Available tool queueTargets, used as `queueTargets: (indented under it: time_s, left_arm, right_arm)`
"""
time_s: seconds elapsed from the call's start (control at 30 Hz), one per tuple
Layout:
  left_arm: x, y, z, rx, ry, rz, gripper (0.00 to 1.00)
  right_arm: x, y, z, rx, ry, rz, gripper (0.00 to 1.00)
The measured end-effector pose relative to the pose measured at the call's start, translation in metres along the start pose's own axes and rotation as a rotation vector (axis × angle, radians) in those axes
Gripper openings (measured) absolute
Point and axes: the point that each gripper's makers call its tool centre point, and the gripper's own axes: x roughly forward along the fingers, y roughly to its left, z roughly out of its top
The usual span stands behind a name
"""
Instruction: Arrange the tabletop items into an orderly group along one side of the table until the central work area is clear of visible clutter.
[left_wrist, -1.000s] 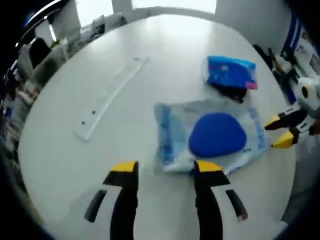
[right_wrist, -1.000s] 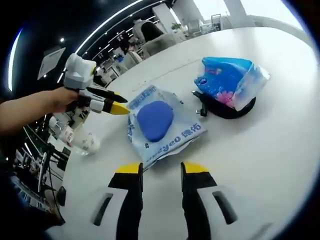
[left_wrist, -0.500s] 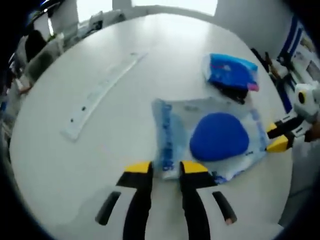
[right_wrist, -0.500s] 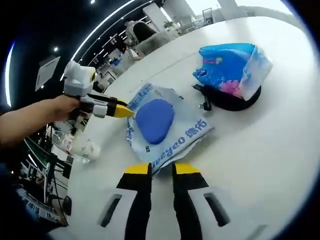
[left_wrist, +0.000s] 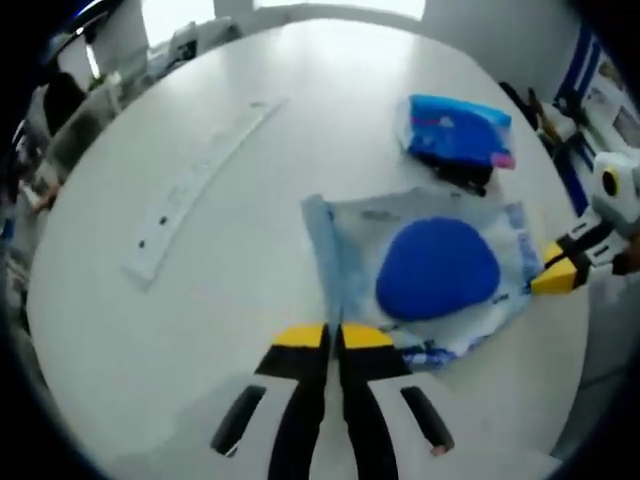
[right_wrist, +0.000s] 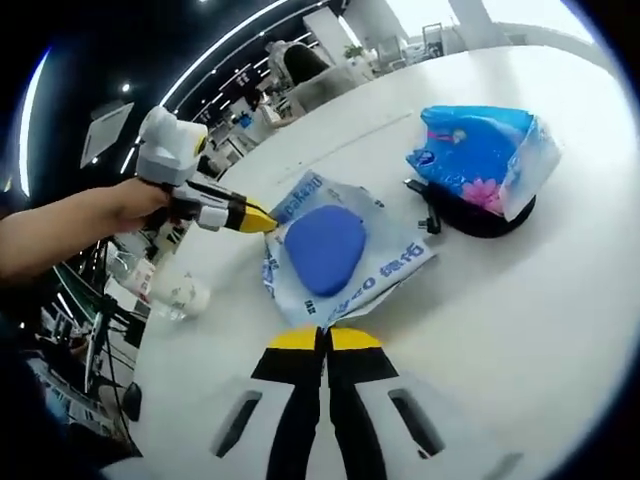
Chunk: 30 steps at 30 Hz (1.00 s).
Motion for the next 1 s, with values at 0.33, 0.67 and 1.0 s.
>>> queueTargets:
  time_s: [0.33, 0.67, 1.0]
  left_arm:
    - [-0.020, -0.004, 0.007, 0.011, -0.010, 0.007, 0.00]
    - [-0.042, -0.009, 0.008, -0.003, -0.011, 0.026, 0.00]
    - [-0.062, -0.013, 0.008, -0.078, -0.015, 0.050, 0.00]
  right_arm:
    - [-0.011, 0.004, 0.008, -0.003, -0.024, 0.002, 0.00]
    - [-0.023, 0.011, 0.019, -0.012, -0.050, 0.012, 0.00]
    - [-0.033, 0.012, 0.030, -0.018, -0.062, 0.015, 0.00]
